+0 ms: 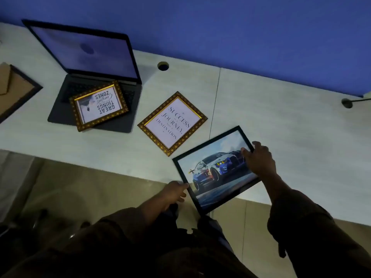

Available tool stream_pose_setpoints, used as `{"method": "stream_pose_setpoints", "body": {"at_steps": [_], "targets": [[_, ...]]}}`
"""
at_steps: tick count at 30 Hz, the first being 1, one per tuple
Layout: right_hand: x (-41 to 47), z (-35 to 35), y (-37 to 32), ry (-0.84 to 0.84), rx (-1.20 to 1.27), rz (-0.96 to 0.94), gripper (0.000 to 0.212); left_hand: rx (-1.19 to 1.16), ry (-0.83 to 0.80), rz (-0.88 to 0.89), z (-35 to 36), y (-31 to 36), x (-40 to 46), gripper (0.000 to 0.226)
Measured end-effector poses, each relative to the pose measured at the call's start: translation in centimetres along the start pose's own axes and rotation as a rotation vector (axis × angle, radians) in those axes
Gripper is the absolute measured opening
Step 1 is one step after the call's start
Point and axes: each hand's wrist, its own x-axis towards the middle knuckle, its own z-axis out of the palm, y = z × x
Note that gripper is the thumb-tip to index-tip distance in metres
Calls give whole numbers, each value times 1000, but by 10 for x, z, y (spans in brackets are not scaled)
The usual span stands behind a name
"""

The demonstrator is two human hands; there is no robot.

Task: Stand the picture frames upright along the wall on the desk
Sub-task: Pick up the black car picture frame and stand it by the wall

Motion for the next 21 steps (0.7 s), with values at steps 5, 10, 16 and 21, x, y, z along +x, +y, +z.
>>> {"method": "stream_pose_setpoints", "body": {"at_steps": [5, 10, 16, 21], "targets": [[12, 7, 12, -118, 61, 89, 68, -268, 115, -5, 17, 6, -9, 41], [17, 8, 16, -160, 87, 104, 79, -505, 229, -46, 48, 13, -21, 46], [15, 8, 12, -188, 239, 22, 84, -817, 424, 45, 60, 13, -39, 38], [-5, 0, -29, -181, 317, -140, 69, -942, 562, 163, 42, 4, -68, 31]]}}
